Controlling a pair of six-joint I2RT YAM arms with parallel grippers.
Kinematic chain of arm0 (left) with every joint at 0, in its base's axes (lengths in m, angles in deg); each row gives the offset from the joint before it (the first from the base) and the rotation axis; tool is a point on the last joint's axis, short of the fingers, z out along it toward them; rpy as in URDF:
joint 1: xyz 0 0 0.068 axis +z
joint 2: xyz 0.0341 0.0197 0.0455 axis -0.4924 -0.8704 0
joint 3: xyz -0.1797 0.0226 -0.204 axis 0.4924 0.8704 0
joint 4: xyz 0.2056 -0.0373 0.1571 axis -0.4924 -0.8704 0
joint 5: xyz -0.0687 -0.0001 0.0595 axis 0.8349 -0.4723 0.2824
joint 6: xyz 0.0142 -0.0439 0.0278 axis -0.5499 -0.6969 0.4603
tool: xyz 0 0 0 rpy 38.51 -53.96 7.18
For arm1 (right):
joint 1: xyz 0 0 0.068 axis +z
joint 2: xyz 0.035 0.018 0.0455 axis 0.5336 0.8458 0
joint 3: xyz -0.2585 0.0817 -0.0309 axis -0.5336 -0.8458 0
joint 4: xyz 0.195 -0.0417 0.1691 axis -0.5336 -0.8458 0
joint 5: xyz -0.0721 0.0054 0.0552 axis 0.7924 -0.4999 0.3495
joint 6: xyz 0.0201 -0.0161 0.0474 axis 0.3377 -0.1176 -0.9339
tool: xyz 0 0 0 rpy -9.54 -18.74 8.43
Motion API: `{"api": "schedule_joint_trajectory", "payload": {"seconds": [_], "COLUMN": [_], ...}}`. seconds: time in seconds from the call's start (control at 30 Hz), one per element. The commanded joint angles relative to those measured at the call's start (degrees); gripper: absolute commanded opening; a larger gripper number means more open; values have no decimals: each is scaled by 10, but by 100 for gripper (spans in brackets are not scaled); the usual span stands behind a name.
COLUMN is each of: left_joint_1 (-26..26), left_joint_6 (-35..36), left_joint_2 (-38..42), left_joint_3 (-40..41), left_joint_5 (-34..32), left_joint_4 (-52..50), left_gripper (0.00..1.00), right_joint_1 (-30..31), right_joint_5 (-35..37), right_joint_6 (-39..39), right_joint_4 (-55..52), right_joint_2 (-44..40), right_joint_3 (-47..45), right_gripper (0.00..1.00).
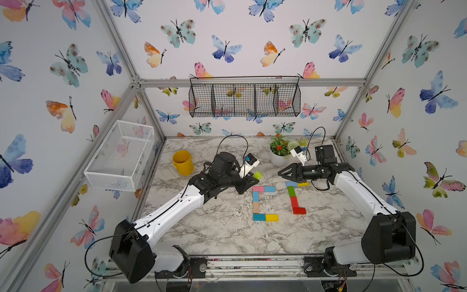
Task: Assemble the letter c with building blocks
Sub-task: Pick up the building block from the center of the board.
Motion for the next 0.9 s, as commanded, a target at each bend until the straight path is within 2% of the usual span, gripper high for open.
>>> {"api": "schedule_joint_trajectory", "payload": {"seconds": [0.0, 0.23, 0.4, 0.7, 0.87], "left_joint_1": [-9, -27, -27, -28, -30], "left_joint_6": [22, 33, 37, 40, 38], "left_joint_2": [-4, -10, -18, -28, -31], "left_joint_3": [3, 9, 9, 8, 7], "left_joint_5": [22, 6, 16, 33, 37], "left_joint_4": [19, 19, 18, 19, 19], "left_gripper": [12, 12, 12, 12, 12], "right_joint_1": [3, 9, 23, 76, 97], "right_joint_5": [-28, -35, -4, 25, 32], "right_joint_6": [-29, -57, -83, -131, -151], "right_joint_4": [4, 7, -7, 1, 7], "right_joint_2": [0, 2, -15, -37, -40], "right_joint_3": [13, 9, 11, 27, 32], "right_gripper": [60, 53, 51, 49, 44]}}
